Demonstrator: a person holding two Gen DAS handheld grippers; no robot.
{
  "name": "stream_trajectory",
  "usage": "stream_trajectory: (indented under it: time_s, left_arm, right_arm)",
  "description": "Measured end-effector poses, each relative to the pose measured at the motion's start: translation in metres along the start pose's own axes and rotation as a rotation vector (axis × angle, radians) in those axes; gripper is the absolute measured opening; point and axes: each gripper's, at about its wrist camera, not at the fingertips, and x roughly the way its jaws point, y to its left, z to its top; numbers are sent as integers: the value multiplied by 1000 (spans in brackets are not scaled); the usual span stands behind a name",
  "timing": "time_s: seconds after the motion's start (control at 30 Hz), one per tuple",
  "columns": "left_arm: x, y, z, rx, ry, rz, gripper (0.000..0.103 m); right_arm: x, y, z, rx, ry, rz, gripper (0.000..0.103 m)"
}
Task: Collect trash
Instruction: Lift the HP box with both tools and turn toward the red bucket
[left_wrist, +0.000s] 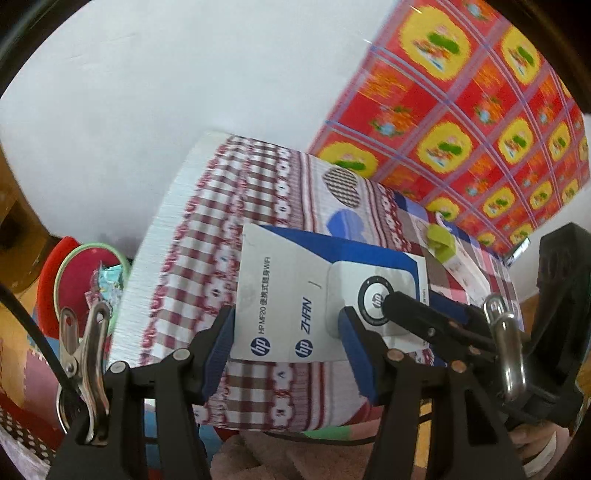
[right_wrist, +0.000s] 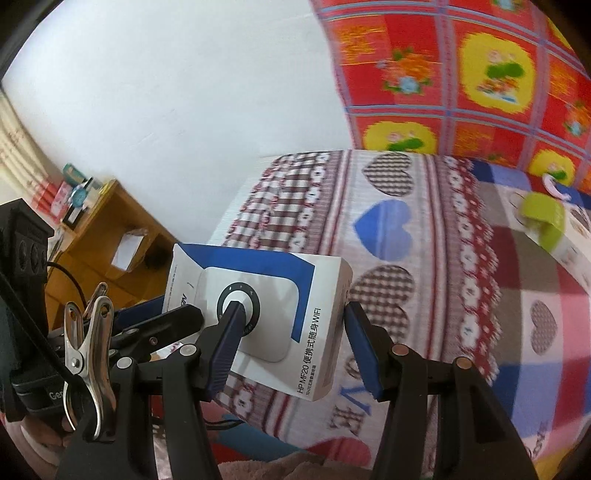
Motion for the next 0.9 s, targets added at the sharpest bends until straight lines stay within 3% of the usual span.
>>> stream_trajectory:
  time_s: [0.43, 0.7, 0.9]
  left_arm:
    - [-17, 64, 8, -193, -73, 109, 59]
    - [-47, 122, 10, -294, -139, 185, 59]
    - [-61, 177, 8, -354, -144, 205, 59]
  right_arm:
    - [54, 51, 38, -174, 85, 117, 57]
    - [86, 117, 56, -310, 116, 181, 57]
    - [117, 174, 58, -379, 142, 205, 57]
